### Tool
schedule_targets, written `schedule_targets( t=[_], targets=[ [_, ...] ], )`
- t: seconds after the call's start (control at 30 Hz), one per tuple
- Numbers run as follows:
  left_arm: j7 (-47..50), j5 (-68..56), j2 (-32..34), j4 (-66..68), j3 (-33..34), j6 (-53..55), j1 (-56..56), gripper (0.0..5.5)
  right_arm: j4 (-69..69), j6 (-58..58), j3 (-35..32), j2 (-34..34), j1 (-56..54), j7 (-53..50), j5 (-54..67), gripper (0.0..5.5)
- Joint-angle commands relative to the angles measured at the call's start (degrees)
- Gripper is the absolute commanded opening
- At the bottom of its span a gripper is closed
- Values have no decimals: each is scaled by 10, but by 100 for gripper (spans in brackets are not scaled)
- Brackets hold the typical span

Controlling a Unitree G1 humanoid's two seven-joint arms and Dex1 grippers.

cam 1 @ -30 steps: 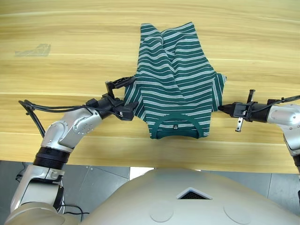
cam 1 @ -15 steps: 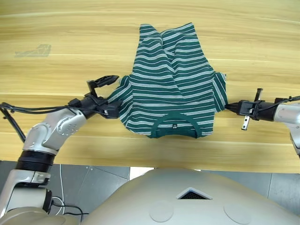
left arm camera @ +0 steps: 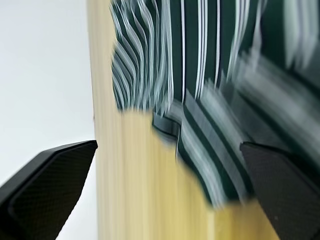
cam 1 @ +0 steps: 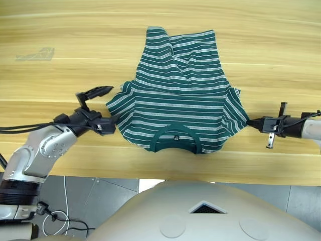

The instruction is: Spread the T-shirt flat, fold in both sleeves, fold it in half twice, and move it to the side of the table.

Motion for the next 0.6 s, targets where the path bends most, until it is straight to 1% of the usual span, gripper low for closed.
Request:
schedule_targets(
  t=[0.03,0.1,0.2,0.27,0.33,0.4,0.5,0.53,0.6],
  targets=[
    [-65,-46,34,-82,73,26,97,531,-19,14,0,-24,39,22,-6,2],
    [-83,-58,35,-102,114,35,119,531,1,10,-18,-26,21,7,-7,2],
    [-93,-61,38,-92,163,43,99,531,9,14,-52,-33,-4,0,12,2],
    [-101,-75,37,-84,210,46,98,531,5,18,-75,-41,-13,5,25,2],
    [-110,-101,34,-73,229,47,83,531,-11,31,-99,-41,-18,13,48,2],
    [-124,-141,25,-65,223,49,65,531,-26,48,-121,-36,-35,20,82,2],
    [-134,-199,5,-61,203,67,18,531,-32,76,-145,-18,-87,26,142,2],
    [-134,-211,-4,-56,189,73,-10,531,-29,83,-146,-6,-112,20,155,2],
    [-125,-215,-32,-25,146,91,-94,531,-11,93,-123,27,-165,9,154,2]
  ],
)
